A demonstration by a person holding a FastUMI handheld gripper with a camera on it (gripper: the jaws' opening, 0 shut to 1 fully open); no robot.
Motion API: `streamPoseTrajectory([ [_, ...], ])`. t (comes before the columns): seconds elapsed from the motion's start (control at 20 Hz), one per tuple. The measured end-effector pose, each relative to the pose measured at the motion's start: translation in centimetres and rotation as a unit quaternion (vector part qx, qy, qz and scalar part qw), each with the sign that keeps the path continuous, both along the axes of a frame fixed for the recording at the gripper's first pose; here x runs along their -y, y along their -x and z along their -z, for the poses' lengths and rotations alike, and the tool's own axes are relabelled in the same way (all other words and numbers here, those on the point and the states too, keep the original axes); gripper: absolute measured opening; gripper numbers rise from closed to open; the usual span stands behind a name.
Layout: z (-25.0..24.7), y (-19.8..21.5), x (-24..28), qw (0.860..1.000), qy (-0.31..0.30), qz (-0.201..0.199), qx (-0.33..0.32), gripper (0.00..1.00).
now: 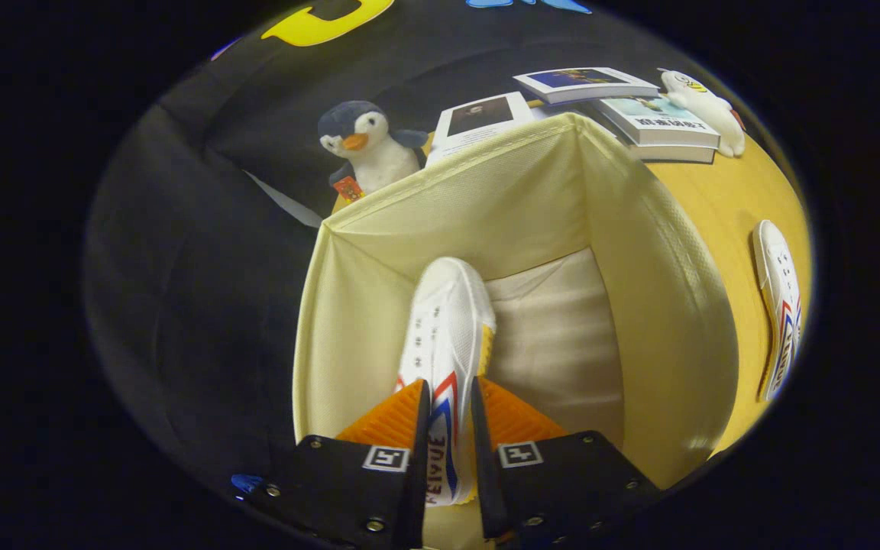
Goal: Open the storage box then place both shoes into the box .Put the left shoe in first, then the right shoe, with the right side of both shoes facing outward in a uniform manner.
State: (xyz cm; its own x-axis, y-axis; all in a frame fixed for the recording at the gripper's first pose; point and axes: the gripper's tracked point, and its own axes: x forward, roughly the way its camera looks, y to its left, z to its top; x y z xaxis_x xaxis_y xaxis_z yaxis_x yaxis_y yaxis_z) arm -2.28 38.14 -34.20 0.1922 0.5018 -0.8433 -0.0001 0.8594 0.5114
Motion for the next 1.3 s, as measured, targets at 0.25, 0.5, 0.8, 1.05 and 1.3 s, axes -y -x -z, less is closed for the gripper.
streamPoseTrajectory([
  [0.25,-3.3,-1.1,1.5,0.998,-0.003,-0.031,0.058,0.59],
  [0.5,-7.8,-2.9,4.9,0.99,0.0,-0.047,0.132,0.59],
  [0.8,-10.2,-3.8,10.9,0.983,0.032,-0.044,0.174,0.98],
  [1.05,-10.4,-4.0,16.3,0.981,0.056,-0.027,0.185,0.98],
  [1.3,-9.7,-4.1,22.4,0.979,0.084,-0.002,0.186,0.98],
])
